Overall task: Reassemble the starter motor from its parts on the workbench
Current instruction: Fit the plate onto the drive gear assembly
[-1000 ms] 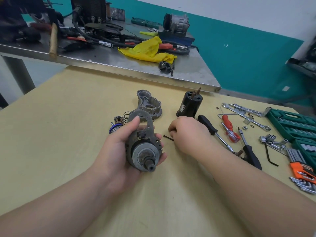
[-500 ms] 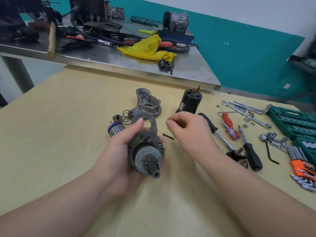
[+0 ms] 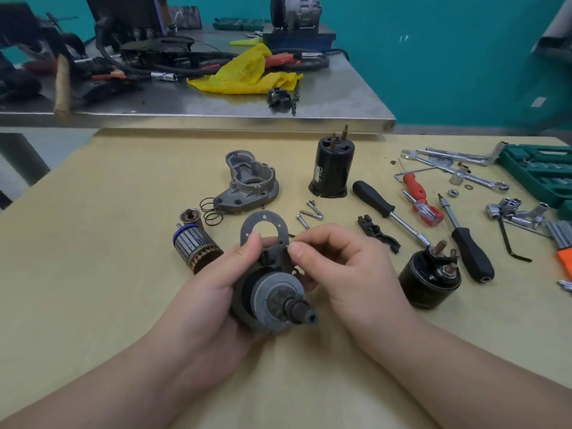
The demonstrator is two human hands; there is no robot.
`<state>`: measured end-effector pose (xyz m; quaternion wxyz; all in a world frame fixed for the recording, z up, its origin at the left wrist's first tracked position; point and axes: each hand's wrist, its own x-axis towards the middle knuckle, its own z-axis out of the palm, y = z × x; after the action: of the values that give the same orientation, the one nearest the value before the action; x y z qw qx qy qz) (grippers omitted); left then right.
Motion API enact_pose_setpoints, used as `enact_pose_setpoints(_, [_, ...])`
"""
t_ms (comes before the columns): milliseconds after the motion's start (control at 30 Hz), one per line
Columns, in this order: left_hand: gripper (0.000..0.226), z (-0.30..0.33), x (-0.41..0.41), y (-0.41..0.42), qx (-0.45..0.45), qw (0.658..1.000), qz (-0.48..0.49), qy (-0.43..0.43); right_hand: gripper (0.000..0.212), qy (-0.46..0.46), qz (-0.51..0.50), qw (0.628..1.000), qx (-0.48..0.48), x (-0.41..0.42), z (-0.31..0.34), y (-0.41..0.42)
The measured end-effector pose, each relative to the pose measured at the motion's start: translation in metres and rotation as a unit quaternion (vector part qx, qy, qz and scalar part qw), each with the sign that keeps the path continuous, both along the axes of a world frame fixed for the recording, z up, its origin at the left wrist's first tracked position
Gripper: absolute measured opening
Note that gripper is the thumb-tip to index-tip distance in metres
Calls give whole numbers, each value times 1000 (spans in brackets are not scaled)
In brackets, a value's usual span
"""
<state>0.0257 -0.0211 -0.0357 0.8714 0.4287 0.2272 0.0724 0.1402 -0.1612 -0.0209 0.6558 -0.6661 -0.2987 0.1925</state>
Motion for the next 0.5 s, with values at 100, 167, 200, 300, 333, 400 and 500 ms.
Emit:
enact_pose_setpoints(100, [45, -1, -1, -1, 8, 1000, 0, 5, 9, 15, -4, 1000, -2, 3, -2, 2])
enact_pose_setpoints(167, [47, -1, -1, -1, 10, 1000, 1, 0, 7, 7, -7, 1000, -11, 4, -4, 3])
enact_pose_setpoints(200, [47, -1, -1, -1, 10, 1000, 0, -4, 6, 5, -9, 1000, -13, 3, -5, 3])
enact_pose_setpoints(300, [39, 1, -2, 0, 10, 1000, -6, -10, 5, 10, -12, 1000, -14, 2, -5, 3])
enact_pose_setpoints(333, [38, 1, -2, -1, 9, 1000, -7, -11, 4, 10, -12, 1000, -15, 1, -4, 3])
enact_pose_setpoints(400, [39, 3, -2, -1, 13, 1000, -9, -12, 3, 8, -14, 1000, -16, 1, -3, 2])
enact_pose_setpoints(500, [46, 4, -2, -3, 14, 1000, -11, -14, 3, 11, -26, 1000, -13, -1, -4, 2])
